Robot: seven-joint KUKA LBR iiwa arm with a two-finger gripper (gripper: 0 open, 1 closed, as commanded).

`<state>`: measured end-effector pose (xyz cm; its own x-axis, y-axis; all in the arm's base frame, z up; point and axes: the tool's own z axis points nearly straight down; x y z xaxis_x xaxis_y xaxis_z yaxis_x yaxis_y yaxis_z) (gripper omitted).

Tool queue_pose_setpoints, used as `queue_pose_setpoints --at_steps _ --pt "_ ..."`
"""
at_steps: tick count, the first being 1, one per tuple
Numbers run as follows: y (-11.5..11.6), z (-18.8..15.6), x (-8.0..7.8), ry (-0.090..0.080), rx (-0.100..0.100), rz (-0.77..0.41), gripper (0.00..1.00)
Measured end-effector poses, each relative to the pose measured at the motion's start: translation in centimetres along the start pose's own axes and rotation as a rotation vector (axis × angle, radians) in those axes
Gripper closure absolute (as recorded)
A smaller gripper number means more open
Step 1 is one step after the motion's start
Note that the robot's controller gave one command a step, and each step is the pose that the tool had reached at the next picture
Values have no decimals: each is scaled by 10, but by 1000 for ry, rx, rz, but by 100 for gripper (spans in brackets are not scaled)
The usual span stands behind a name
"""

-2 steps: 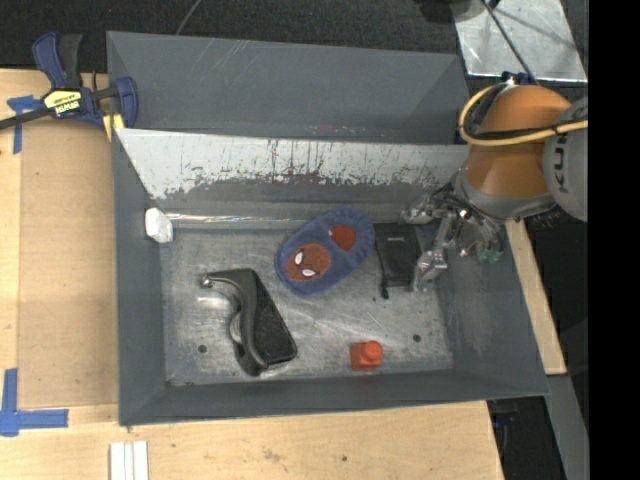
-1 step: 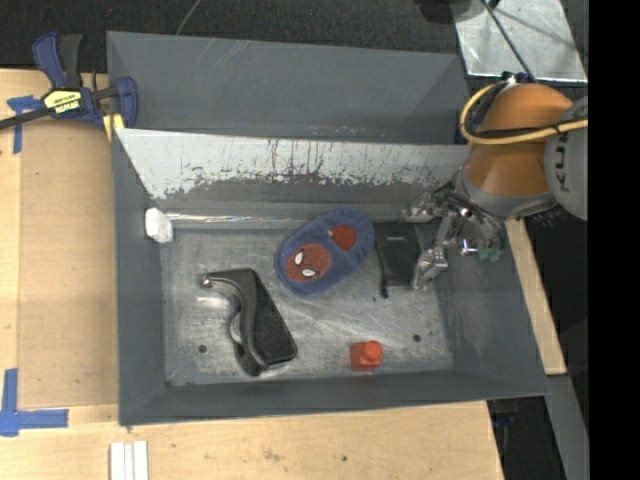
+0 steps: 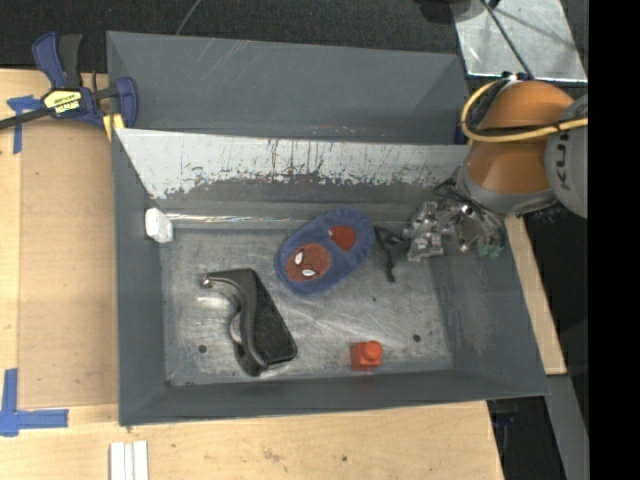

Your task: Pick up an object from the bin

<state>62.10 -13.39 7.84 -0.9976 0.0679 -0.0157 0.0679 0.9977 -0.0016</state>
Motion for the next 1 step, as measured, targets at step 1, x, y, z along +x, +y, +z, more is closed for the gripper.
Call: queue_pose_setpoints --at_steps 1 --pt "-1 -52 -3 5 0 1 100"
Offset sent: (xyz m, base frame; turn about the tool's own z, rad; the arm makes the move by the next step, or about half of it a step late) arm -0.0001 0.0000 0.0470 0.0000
